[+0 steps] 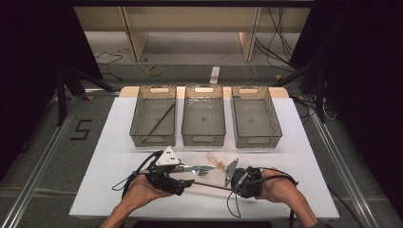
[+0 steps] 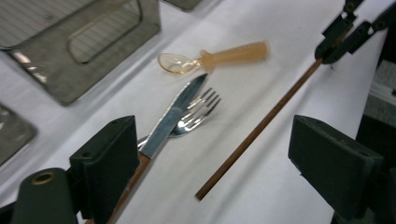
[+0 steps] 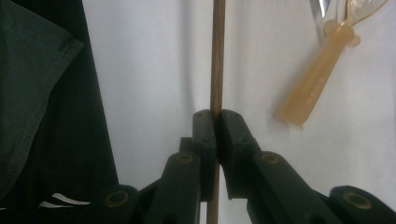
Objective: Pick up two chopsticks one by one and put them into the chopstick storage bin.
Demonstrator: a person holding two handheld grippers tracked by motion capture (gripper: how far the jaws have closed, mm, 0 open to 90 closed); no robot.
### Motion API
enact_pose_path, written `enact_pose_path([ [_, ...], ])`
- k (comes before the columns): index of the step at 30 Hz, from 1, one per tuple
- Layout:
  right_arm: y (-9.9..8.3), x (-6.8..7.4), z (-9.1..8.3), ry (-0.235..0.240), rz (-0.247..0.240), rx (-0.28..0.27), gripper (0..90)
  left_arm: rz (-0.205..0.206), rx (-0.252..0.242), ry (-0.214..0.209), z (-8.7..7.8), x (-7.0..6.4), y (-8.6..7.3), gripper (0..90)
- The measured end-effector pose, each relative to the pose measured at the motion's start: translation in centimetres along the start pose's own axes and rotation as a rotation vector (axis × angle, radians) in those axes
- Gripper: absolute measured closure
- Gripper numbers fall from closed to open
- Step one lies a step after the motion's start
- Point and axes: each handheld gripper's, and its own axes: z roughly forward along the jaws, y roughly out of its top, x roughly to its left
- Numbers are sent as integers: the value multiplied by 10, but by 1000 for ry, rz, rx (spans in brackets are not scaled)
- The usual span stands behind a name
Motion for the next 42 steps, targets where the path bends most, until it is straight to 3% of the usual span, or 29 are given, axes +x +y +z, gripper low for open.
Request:
enact_pose_path([
  [7,7,1,-2,-5,-33,-6,854,68,47,-31,7,-10,7,174],
  [15,15,3,-7,-11,-57,-19,854,168,148,-67,20,-20,11,227],
  [20,18,4,-8,-16,-72,-31,854,200,163,-75,21,-21,14,287],
  [27,23,6,-8,-22,-91,-33,854,245,222,-87,28,-27,18,391],
  [33,25,8,-9,-16,-97,-33,853,270,241,-110,32,-30,19,494],
  [38,26,7,-6,-26,-118,-63,854,314,226,-131,31,-34,21,598],
  [42,26,6,-7,-14,-115,-48,853,332,230,-135,34,-36,21,650],
])
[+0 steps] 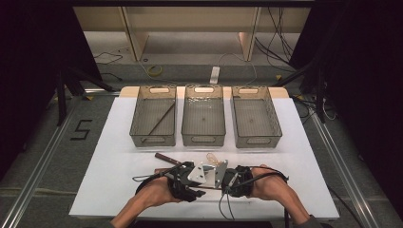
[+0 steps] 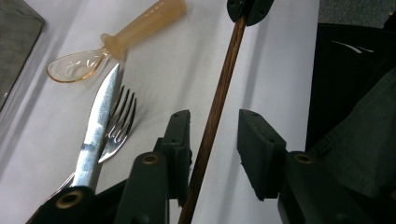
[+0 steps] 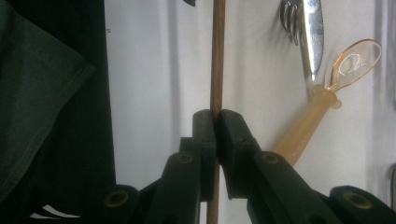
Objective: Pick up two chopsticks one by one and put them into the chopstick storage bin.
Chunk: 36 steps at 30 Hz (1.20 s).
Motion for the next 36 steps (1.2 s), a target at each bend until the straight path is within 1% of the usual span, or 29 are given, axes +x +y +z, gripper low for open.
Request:
enact_pose_path([
  [4,1,0,1,-2,-17,-3,853,15,9,1,1,-1,1,704],
  [5,1,1,1,3,-15,-2,854,23,15,2,1,-1,1,719],
  [7,1,1,1,5,-26,-2,853,25,15,0,1,-2,2,748],
  [9,1,2,0,17,-20,6,853,35,24,-2,2,-2,2,776],
  [11,1,2,1,15,-28,-5,853,50,31,-12,3,-4,2,791],
  [13,1,3,1,25,-38,9,852,63,31,-24,3,-5,2,807],
  [14,0,4,2,12,-43,-1,850,69,32,-31,3,-5,2,815],
  [16,-1,4,1,17,-58,0,844,78,24,-57,3,-6,1,832],
  [17,-3,4,2,17,-57,-11,839,74,22,-69,3,-7,1,840],
  [18,-3,3,0,26,-65,-6,834,77,28,-75,3,-8,2,843],
  [19,-4,3,0,30,-69,-15,827,74,26,-73,2,-8,2,844],
  [20,-4,4,0,22,-58,-18,807,70,30,-65,2,-8,2,846],
  [21,-5,3,-1,25,-51,-11,784,69,32,-66,1,-6,1,847],
  [22,-5,2,-1,23,-47,-20,757,60,31,-63,0,-5,0,847],
  [23,-6,1,-3,26,-42,-27,703,51,33,-54,0,-4,-1,848],
  [24,-7,1,-5,24,-25,-38,665,46,34,-48,-1,-2,-2,848],
  [25,-9,-1,-7,10,-26,-63,654,36,28,-43,-2,-1,-3,848],
  [26,-11,-2,-10,8,-12,-82,626,29,24,-37,-3,1,-4,848],
  [28,-14,-4,-14,-10,12,-118,535,10,17,-23,-6,4,-5,848],
  [29,-16,-6,-16,-12,26,-133,519,-6,13,-17,-8,6,-6,848],
  [30,-18,-6,-17,-17,57,-142,504,-19,11,-5,-9,9,-7,848],
  [31,-20,-7,-18,-28,76,-160,486,-30,10,5,-11,11,-8,848],
  [32,-22,-8,-18,-38,80,-173,466,-47,8,16,-12,13,-9,848],
  [35,-27,-11,-19,-67,126,-208,414,-95,-10,54,-20,22,-13,848],
  [36,-29,-12,-21,-78,138,-226,402,-120,-26,59,-22,24,-15,848],
])
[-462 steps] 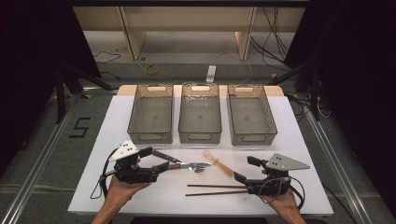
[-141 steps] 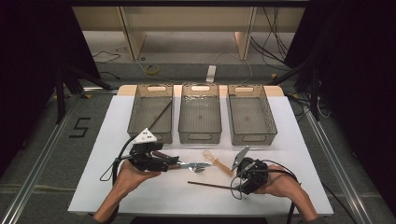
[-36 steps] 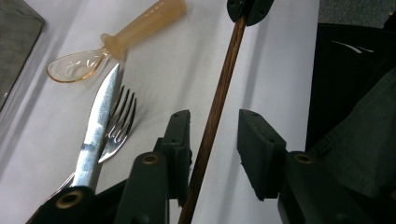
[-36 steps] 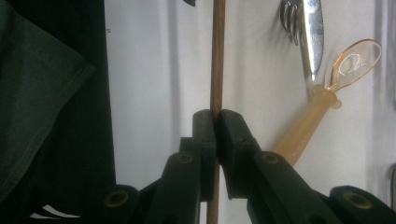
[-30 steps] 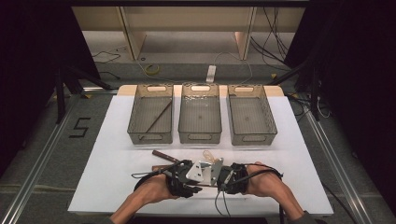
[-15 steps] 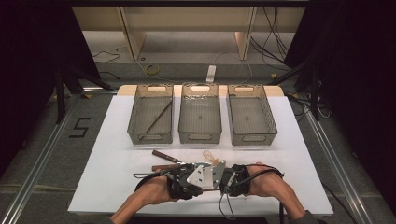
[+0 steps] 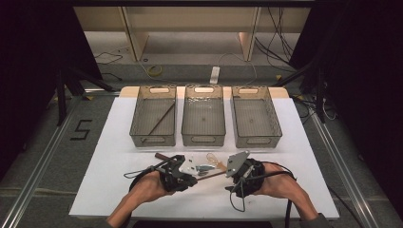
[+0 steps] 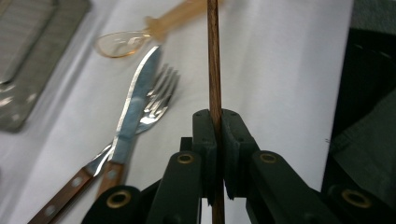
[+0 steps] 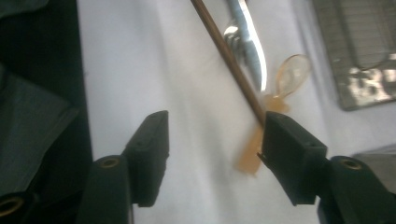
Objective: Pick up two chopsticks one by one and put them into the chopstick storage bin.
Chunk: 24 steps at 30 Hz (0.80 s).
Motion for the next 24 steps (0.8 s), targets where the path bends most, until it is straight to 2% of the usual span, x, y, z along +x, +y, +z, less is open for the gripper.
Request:
enact_pose_path([
  [6,-14,-8,-4,-54,152,-164,358,-103,-34,46,-9,14,-8,848],
  [10,-27,-10,-5,-94,256,-276,353,-136,-42,70,-11,18,-10,848],
  [13,-36,-12,-5,-90,342,-367,349,-168,-56,90,-15,24,-12,848],
  [15,-41,-11,-5,-107,371,-417,324,-201,-73,107,-19,27,-14,848],
  [17,-47,-13,-4,-77,417,-474,324,-224,-88,121,-23,32,-15,848],
  [20,-50,-11,-2,-82,439,-470,304,-254,-109,146,-29,38,-18,848],
  [24,-52,-7,3,-85,466,-462,291,-297,-133,158,-33,45,-18,848],
])
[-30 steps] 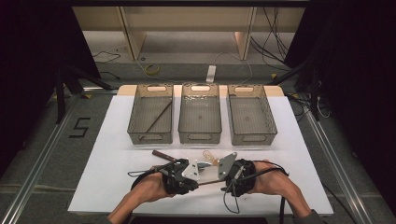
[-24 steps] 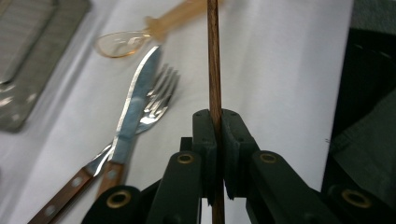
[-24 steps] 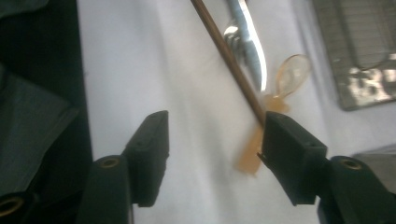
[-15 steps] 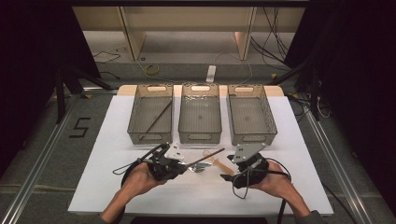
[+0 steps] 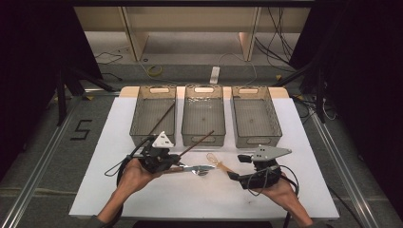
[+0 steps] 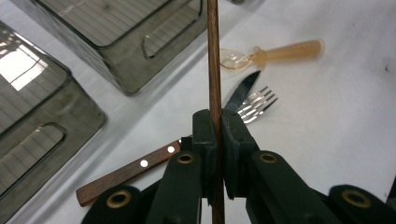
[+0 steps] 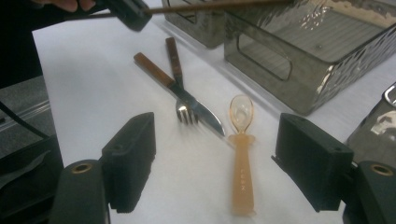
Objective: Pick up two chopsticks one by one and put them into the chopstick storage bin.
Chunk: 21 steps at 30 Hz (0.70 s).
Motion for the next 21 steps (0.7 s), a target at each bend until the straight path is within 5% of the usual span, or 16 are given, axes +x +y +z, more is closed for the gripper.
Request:
enact_pose_path([
  [21,-11,7,4,-28,15,21,249,-166,-85,155,-11,70,25,848],
])
